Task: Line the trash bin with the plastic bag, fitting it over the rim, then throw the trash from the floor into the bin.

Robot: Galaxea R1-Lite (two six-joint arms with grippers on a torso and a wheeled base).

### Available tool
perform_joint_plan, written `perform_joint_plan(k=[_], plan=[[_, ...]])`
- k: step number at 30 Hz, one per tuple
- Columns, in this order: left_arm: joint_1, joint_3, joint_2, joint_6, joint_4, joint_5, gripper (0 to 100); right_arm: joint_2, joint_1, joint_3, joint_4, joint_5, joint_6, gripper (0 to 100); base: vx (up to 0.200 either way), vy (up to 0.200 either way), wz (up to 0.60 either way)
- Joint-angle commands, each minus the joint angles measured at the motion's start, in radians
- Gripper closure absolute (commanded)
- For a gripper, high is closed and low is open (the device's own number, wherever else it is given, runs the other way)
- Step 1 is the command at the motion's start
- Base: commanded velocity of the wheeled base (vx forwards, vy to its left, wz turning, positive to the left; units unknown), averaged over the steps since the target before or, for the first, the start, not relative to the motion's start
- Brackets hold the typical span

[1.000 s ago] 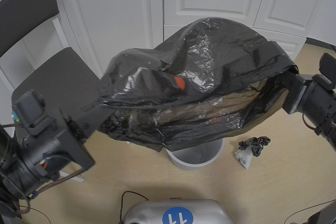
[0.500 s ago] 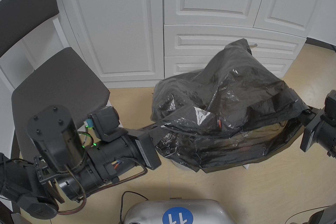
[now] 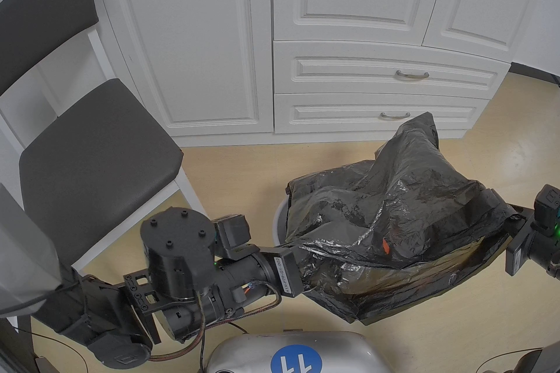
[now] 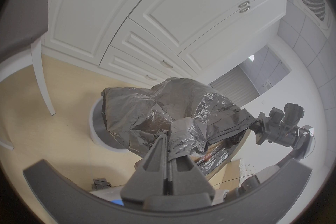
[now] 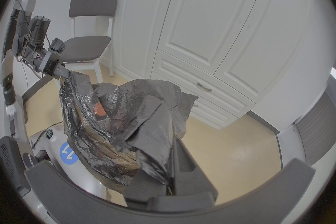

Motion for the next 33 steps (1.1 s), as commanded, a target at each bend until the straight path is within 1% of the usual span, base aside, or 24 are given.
perform_joint_plan(k=[1,6,10,11,13,15,18,21,22,23,24,25,26,27,28,30,33], plan=[[0.013,-0.02,0.07,-0.015,0.0,0.001,100,0.066,-0.014,0.006,-0.008,0.043,0.001,100,0.0,0.0,0.0],[0.018,-0.044,0.096,-0.034,0.0,0.002,100,0.156,-0.02,-0.003,-0.02,0.066,0.011,100,0.0,0.0,0.0],[0.032,-0.078,0.124,-0.029,-0.001,-0.008,100,0.241,-0.007,-0.005,-0.095,0.104,0.0,100,0.0,0.0,0.0],[0.035,-0.11,0.147,-0.022,-0.001,-0.008,100,0.297,-0.006,-0.014,-0.148,0.138,-0.006,100,0.0,0.0,0.0],[0.032,-0.139,0.168,-0.014,-0.001,-0.008,100,0.366,-0.004,-0.015,-0.209,0.167,-0.023,100,0.0,0.0,0.0],[0.023,-0.15,0.185,-0.005,-0.001,-0.007,100,0.438,0.017,-0.005,-0.284,0.175,-0.034,100,0.0,0.0,0.0],[0.01,-0.153,0.199,0.001,-0.011,-0.007,100,0.514,0.071,0.023,-0.405,0.178,-0.023,100,0.0,0.0,0.0],[-0.013,-0.152,0.239,0.004,-0.086,0.002,100,0.587,0.117,0.069,-0.583,0.201,-0.008,100,0.0,0.0,0.0],[-0.013,-0.152,0.239,0.004,-0.086,0.002,100,0.587,0.117,0.069,-0.583,0.201,-0.008,100,0.0,0.0,0.0],[-0.025,-0.139,0.263,0.003,-0.175,0.004,100,0.63,0.141,0.084,-0.692,0.212,0.008,100,0.0,0.0,0.0],[-0.031,-0.135,0.275,0.003,-0.216,0.004,100,0.652,0.149,0.09,-0.734,0.21,0.018,100,0.0,0.0,0.0],[-0.031,-0.135,0.275,0.003,-0.216,0.004,100,0.652,0.149,0.09,-0.734,0.21,0.018,100,0.0,0.0,0.0],[-0.039,-0.118,0.311,0.003,-0.298,0.005,100,0.704,0.16,0.09,-0.812,0.207,0.057,100,0.0,0.0,0.0],[-0.039,-0.118,0.311,0.003,-0.298,0.005,100,0.704,0.16,0.09,-0.812,0.207,0.057,100,0.0,0.0,0.0],[-0.039,-0.115,0.337,0.003,-0.353,0.005,100,0.734,0.168,0.084,-0.847,0.207,0.081,100,0.0,0.0,0.0],[-0.039,-0.112,0.368,0.003,-0.391,0.005,100,0.757,0.172,0.075,-0.856,0.209,0.104,100,0.0,0.0,0.0],[-0.039,-0.112,0.409,0.014,-0.414,0.005,100,0.774,0.175,0.029,-0.842,0.207,0.172,100,0.0,0.0,0.0]])
